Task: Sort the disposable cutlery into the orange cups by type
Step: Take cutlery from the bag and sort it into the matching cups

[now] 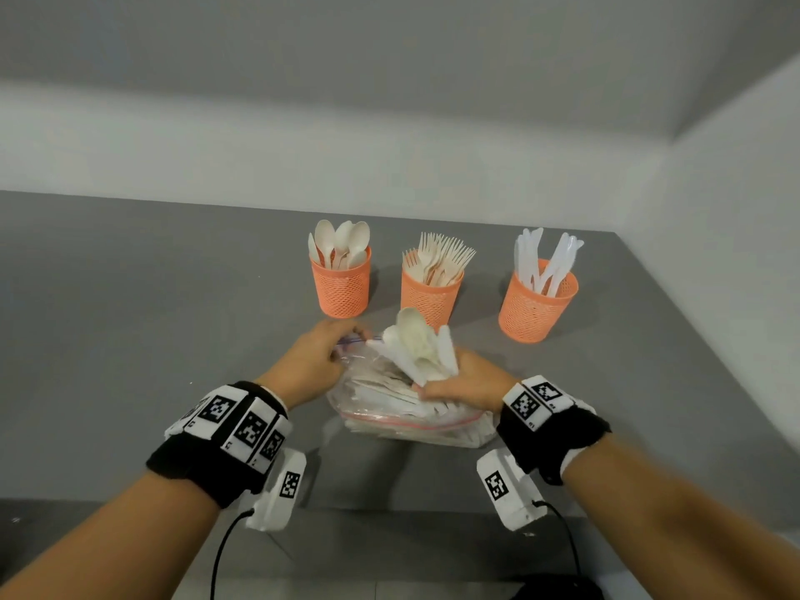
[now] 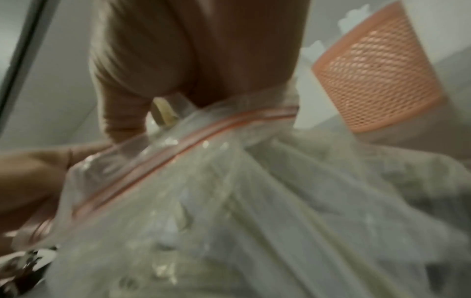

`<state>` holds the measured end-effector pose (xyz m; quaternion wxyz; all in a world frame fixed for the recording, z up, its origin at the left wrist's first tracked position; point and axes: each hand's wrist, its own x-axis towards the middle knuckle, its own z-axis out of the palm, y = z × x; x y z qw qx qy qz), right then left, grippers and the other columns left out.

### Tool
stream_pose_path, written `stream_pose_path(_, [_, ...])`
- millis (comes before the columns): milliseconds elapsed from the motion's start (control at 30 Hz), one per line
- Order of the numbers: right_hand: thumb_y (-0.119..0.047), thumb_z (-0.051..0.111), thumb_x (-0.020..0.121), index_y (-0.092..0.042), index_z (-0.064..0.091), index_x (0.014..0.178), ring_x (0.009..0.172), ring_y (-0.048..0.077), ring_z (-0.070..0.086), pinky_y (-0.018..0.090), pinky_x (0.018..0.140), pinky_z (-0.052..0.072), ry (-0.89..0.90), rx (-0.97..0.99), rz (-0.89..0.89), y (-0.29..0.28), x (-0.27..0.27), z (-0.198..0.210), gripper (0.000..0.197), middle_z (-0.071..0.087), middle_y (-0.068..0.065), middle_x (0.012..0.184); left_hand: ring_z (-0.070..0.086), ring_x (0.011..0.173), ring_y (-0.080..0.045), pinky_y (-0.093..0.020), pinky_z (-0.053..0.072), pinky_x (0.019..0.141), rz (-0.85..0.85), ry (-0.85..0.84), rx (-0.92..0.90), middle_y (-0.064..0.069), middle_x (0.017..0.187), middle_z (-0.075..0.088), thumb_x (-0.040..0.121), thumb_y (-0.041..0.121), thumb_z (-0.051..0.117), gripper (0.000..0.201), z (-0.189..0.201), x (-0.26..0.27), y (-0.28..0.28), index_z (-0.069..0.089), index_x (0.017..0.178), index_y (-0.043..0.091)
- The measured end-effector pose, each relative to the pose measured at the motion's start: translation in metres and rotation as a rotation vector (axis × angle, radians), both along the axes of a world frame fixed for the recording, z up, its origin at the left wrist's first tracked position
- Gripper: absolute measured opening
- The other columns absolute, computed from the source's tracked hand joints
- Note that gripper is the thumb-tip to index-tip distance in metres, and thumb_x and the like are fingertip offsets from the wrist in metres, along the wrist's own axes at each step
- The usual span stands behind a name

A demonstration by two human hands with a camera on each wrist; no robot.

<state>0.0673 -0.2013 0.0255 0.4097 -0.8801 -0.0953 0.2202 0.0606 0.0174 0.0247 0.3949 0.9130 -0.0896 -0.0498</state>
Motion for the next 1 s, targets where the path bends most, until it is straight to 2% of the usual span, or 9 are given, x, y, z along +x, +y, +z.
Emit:
stream_pose_path(100, [-0.006, 0.071, 0.074, -0.006, 0.057, 0.107, 0.084, 0.021, 0.059, 0.022, 0.068, 0.047, 0.061, 0.084, -0.088, -0.007, 0.002, 0.005, 0.035, 0.063, 0.008, 0.092, 0.051, 0.104, -0.020, -0.018, 0.036, 0.082, 0.002, 0.028, 0.172, -0.001, 0.110, 0.043, 0.082, -0.008, 0.047, 0.044, -0.001, 0.002, 0.006, 0.055, 0.118, 0.015])
stream_pose_path(200, [-0.006, 0.072, 0.071, -0.007, 0.059, 0.107, 0.094, 0.028, 0.065, 0.036, 0.088, 0.052, 0.040, 0.171, -0.157, -0.009, 0.007, 0.003, 0.039, 0.068, 0.013, 0.099, 0.041, 0.122, -0.021, -0.036, 0.036, 0.104, -0.034, 0.060, 0.297, -0.004, 0.136, 0.037, 0.084, 0.009, 0.054, 0.061, 0.004, 0.000, 0.001, 0.032, 0.139, 0.023])
stream_pose_path(267, [-0.007, 0.074, 0.070, -0.007, 0.061, 0.106, 0.101, 0.029, 0.066, 0.044, 0.096, 0.050, 0.022, 0.282, -0.218, -0.010, 0.010, 0.004, 0.038, 0.070, 0.016, 0.104, 0.026, 0.136, -0.023, -0.050, 0.022, 0.113, -0.084, 0.000, 0.415, 0.001, 0.151, 0.023, 0.084, 0.034, 0.058, 0.075, 0.013, -0.003, -0.010, 0.017, 0.146, 0.027])
stream_pose_path(367, [-0.008, 0.071, 0.065, -0.006, 0.063, 0.102, 0.099, 0.033, 0.066, 0.050, 0.096, 0.049, -0.002, 0.459, -0.306, -0.011, 0.013, 0.011, 0.038, 0.069, 0.022, 0.102, 0.003, 0.145, -0.020, -0.055, 0.002, 0.115, -0.220, -0.034, 0.549, 0.005, 0.158, 0.007, 0.066, 0.075, 0.054, 0.110, 0.020, -0.003, -0.037, 0.003, 0.149, 0.025])
stream_pose_path(533, [-0.001, 0.067, 0.066, -0.006, 0.066, 0.085, 0.079, 0.027, 0.063, 0.039, 0.079, 0.054, 0.034, 0.774, -0.378, -0.015, 0.017, 0.020, 0.020, 0.063, 0.016, 0.082, -0.004, 0.146, -0.027, -0.057, -0.006, 0.113, -0.373, -0.055, 0.720, -0.005, 0.159, 0.000, 0.057, 0.081, 0.057, 0.131, -0.007, 0.000, -0.085, -0.010, 0.148, 0.014])
stream_pose_path(633, [0.004, 0.060, 0.079, -0.004, 0.060, 0.082, 0.058, 0.015, 0.061, 0.028, 0.059, 0.052, 0.024, 0.888, -0.493, -0.022, 0.021, 0.026, 0.009, 0.061, 0.005, 0.062, 0.002, 0.145, -0.030, -0.057, -0.001, 0.114, -0.354, -0.032, 0.792, -0.010, 0.157, 0.008, 0.065, 0.081, 0.047, 0.122, -0.024, 0.000, -0.102, -0.006, 0.148, 0.008])
stream_pose_path(733, [0.000, 0.059, 0.082, -0.008, 0.059, 0.071, 0.050, 0.013, 0.059, 0.028, 0.058, 0.050, -0.001, 0.916, -0.574, -0.034, 0.027, 0.035, 0.014, 0.059, 0.001, 0.052, 0.005, 0.144, -0.031, -0.057, 0.004, 0.114, -0.366, -0.020, 0.886, -0.012, 0.155, 0.012, 0.072, 0.078, 0.042, 0.110, -0.030, -0.001, -0.108, 0.005, 0.148, 0.006])
stream_pose_path(867, [0.000, 0.058, 0.084, -0.009, 0.056, 0.070, 0.049, 0.013, 0.058, 0.027, 0.056, 0.050, -0.012, 0.924, -0.602, -0.051, 0.034, 0.043, 0.016, 0.054, 0.003, 0.053, 0.009, 0.144, -0.028, -0.053, 0.003, 0.115, -0.407, 0.112, 0.668, -0.008, 0.154, 0.011, 0.067, 0.074, 0.057, 0.116, -0.011, 0.007, -0.101, 0.004, 0.148, 0.010])
stream_pose_path(1000, [0.000, 0.057, 0.085, -0.005, 0.058, 0.077, 0.059, 0.017, 0.060, 0.023, 0.055, 0.054, 0.049, 0.905, -0.497, -0.051, 0.029, 0.047, 0.010, 0.059, 0.005, 0.059, 0.016, 0.144, -0.017, -0.028, 0.017, 0.112, -0.293, 0.108, -0.037, 0.001, 0.156, 0.015, 0.072, 0.054, 0.069, 0.110, 0.036, 0.015, -0.107, 0.000, 0.150, 0.018])
